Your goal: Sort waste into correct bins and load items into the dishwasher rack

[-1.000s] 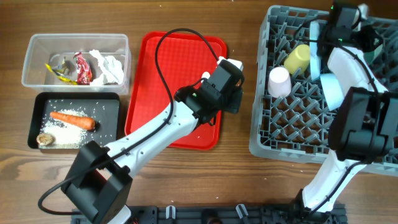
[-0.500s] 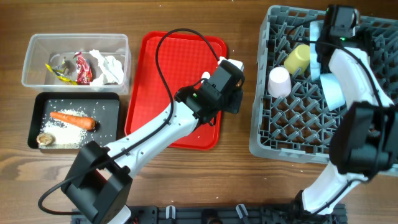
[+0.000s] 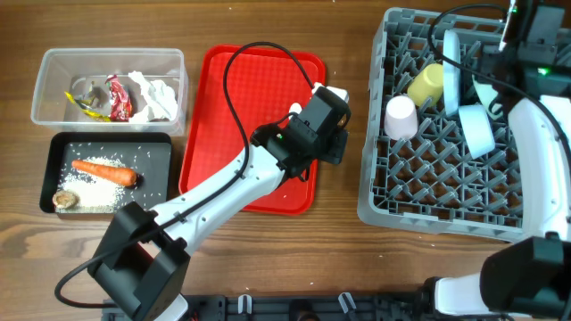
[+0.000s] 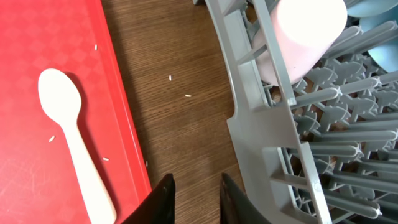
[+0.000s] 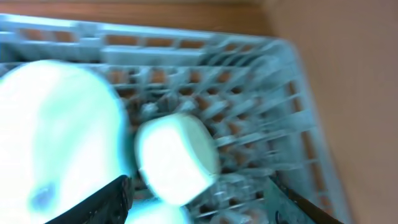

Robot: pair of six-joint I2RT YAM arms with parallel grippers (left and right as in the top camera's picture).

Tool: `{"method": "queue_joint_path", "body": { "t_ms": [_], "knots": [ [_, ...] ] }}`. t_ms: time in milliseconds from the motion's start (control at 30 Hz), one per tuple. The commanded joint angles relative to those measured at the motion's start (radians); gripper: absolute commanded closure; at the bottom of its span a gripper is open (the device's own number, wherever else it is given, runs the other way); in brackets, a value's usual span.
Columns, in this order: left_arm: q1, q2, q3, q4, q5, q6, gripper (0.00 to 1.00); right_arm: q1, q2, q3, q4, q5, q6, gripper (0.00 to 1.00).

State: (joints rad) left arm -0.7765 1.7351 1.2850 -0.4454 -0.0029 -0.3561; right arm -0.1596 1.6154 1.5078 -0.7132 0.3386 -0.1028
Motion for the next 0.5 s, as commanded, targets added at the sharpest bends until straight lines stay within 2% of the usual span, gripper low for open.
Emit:
{"method": "queue_joint_path", "body": {
  "t_ms": [0,167,233,433,467],
  "knots": [
    [0.014,-0.009,0.011,-0.004,-0.006,0.000,0.73,-0.005,-0.019,0.007,-0.077,-0.299,0.142,0.30],
    [0.006,0.019,0.011,0.012,0.132,-0.079,0.71,-0.005,-0.026,0.007,-0.204,-0.420,0.166,0.30],
    [-0.003,0.043,0.011,0.014,0.143,-0.079,0.67,-0.006,-0.043,0.007,-0.233,-0.450,0.166,0.24],
    [-0.058,0.121,0.011,0.064,0.186,-0.079,0.66,-0.005,-0.167,0.007,-0.295,-0.573,0.166,0.19],
    [-0.066,0.124,0.011,0.076,0.186,-0.078,0.62,-0.006,-0.179,0.007,-0.305,-0.573,0.164,0.19]
  ]
}}
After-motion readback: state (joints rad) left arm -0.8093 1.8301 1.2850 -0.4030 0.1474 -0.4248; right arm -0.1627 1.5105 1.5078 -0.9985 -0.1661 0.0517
